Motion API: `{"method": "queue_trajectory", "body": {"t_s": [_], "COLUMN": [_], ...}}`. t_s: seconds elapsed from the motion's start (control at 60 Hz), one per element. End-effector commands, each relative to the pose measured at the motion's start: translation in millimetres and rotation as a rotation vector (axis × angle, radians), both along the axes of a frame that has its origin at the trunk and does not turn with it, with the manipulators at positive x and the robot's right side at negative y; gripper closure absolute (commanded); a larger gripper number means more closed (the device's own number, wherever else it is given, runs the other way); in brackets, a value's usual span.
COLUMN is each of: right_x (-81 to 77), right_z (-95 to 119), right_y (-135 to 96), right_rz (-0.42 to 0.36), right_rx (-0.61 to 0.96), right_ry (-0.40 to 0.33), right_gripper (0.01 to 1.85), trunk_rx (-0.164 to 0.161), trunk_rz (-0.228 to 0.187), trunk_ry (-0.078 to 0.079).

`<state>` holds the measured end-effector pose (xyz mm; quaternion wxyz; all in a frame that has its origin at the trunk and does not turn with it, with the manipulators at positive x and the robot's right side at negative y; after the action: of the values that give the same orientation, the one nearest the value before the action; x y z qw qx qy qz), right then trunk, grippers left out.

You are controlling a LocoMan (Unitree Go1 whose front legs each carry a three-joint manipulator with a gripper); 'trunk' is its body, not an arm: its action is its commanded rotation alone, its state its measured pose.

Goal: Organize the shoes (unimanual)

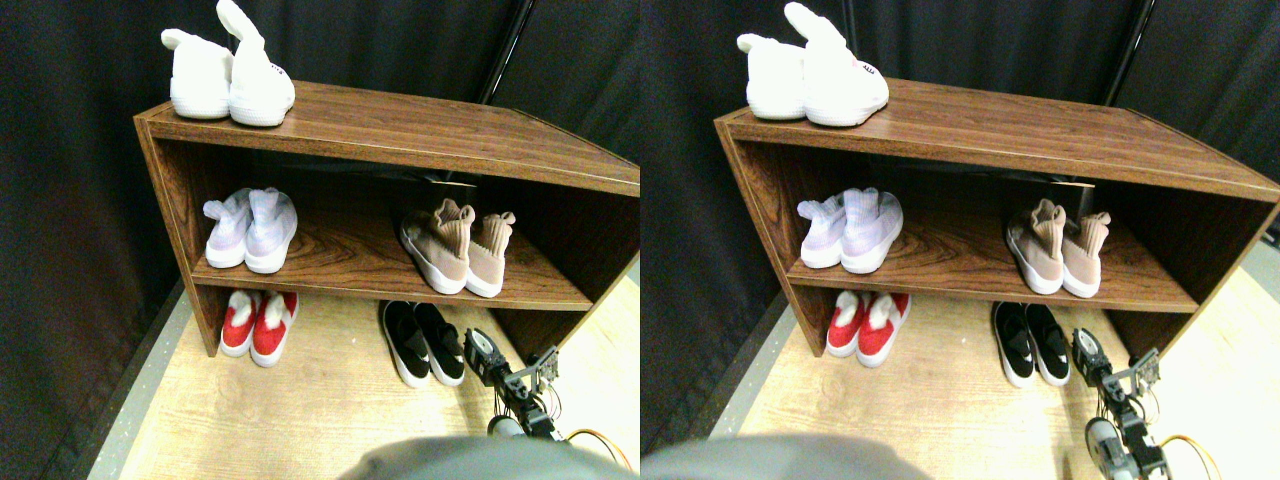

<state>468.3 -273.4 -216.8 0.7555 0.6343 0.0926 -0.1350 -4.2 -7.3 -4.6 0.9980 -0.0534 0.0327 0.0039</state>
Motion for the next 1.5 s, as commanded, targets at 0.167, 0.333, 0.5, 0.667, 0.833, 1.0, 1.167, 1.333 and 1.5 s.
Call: {"method": "queue_trajectory", "body": {"t_s": [0.167, 0.333, 0.5, 0.667, 0.833, 1.0, 1.167, 1.333, 1.5], "right_x": [3.1, 14.4, 14.1, 11.2, 10.3, 9.2, 3.3, -14.1, -34.0], "right_z": [6.3, -7.8, -8.1, -8.0, -8.3, 2.4, 22.1, 49.2, 64.0], "right_y": [16.4, 13.2, 15.4, 21.3, 12.9, 1.6, -2.7, 0.9, 4.3], "right_rz": [0.008, -0.039, -0.048, -0.024, -0.036, -0.045, -0.032, 0.042, 0.12], "right_rx": [0.013, 0.039, 0.035, 0.027, -0.005, -0.013, -0.042, -0.079, -0.071], "right_ry": [-0.018, 0.018, 0.029, 0.027, 0.023, -0.018, -0.061, -0.159, -0.206], "right_gripper": [1.8, 1.8, 1.8, 1.8, 1.8, 1.8, 1.8, 1.8, 1.8], "trunk_rx": [-0.037, -0.042, -0.043, -0.043, -0.039, -0.031, -0.023, -0.017, -0.01], "trunk_rz": [0.011, 0.014, 0.012, 0.014, 0.006, -0.008, -0.023, -0.034, -0.035], "trunk_ry": [0.013, 0.012, 0.017, 0.019, 0.016, 0.009, 0.003, -0.012, -0.02]}}
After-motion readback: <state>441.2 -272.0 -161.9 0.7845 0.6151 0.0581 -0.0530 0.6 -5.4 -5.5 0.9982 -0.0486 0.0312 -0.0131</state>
